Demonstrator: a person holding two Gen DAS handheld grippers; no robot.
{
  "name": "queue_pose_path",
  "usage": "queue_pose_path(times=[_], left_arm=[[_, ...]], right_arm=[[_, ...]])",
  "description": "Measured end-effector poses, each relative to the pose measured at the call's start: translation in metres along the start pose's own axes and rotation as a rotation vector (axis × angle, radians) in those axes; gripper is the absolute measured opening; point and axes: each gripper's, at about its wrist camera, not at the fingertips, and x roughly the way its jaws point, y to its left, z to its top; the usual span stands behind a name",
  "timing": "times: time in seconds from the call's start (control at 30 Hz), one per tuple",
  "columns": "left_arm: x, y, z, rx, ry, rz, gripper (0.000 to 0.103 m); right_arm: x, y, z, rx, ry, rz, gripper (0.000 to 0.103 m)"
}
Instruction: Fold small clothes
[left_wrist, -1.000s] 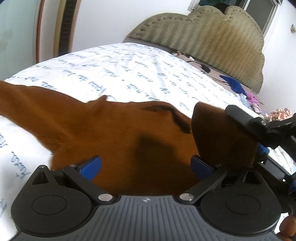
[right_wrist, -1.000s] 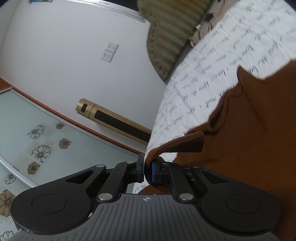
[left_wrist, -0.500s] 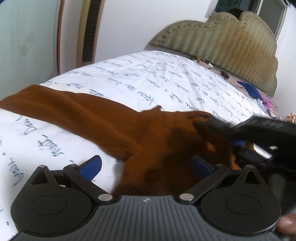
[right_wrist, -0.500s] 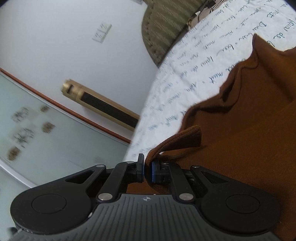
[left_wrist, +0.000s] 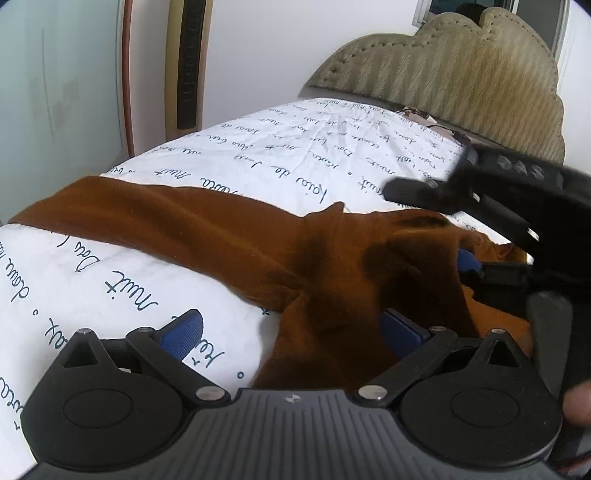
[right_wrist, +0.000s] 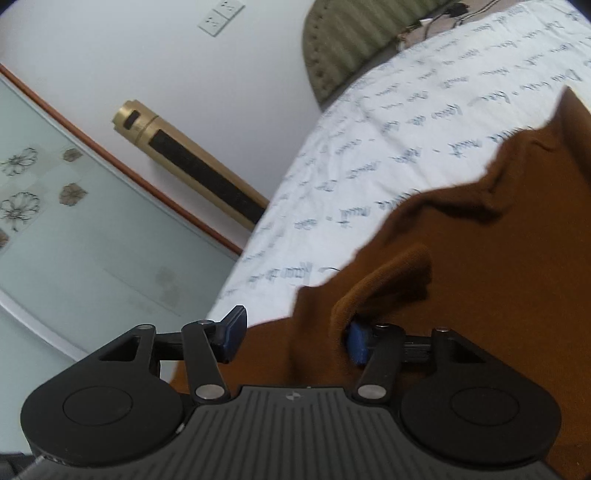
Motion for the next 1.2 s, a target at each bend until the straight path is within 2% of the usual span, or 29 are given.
queue_pose_path(times=[0.07,0.13,0.17,0.23,0.3,0.43,0.57,0.67,0.77,0.97,1.03,1.1,1.2], left_arm=[[-0.003,-0.001,0.0,0.004,-0.004,0.003,0.103],[-0.007,0.001,-0.002,0.003,-0.011,0.004,0.103],[-0.008,0.004,-0.003,-0.002,-0.011,0.009,0.103],[-0.008,0.011,-0.004,-0.022,-0.013,0.008,0.103],[-0.007,0.018,-0.004,-0.042,-0.003,0.015,0.103],[-0.008,0.028,-0.006,-0.081,0.002,0.013,0.103],[-0.012,0.031,-0.007,-0.087,-0.001,0.004,0.103],[-0.011,0.025,0.001,-0.093,-0.004,-0.022,0.103],[-0.003,0.003,0.011,-0.044,-0.014,-0.036,0.103],[0.035,-0.047,0.012,0.092,-0.019,-0.041,0.103],[0.05,-0.059,0.008,0.138,0.004,-0.013,0.103],[0.062,-0.064,0.004,0.161,0.023,0.035,0.103],[0.078,-0.061,-0.001,0.162,0.052,0.066,0.103]], right_arm=[[0.008,0.009,0.003,-0.043,0.032,-0.073,0.068],[0.014,0.023,0.0,-0.129,0.048,-0.194,0.068],[0.016,0.032,-0.003,-0.186,0.05,-0.215,0.068],[0.012,0.042,-0.008,-0.225,0.049,-0.207,0.068],[0.003,0.047,-0.008,-0.201,0.03,-0.163,0.068],[-0.003,0.051,-0.002,-0.074,0.094,0.012,0.068],[-0.023,0.059,-0.001,-0.157,0.019,-0.073,0.068],[-0.05,0.033,0.002,-0.107,-0.041,-0.099,0.068],[-0.085,-0.007,-0.002,-0.053,-0.125,-0.197,0.068],[-0.134,-0.104,-0.004,0.153,-0.172,-0.344,0.068],[-0.151,-0.13,-0.003,0.192,-0.193,-0.397,0.064],[-0.171,-0.152,-0.002,0.212,-0.223,-0.442,0.046],[-0.205,-0.182,-0.003,0.276,-0.295,-0.478,0.041]])
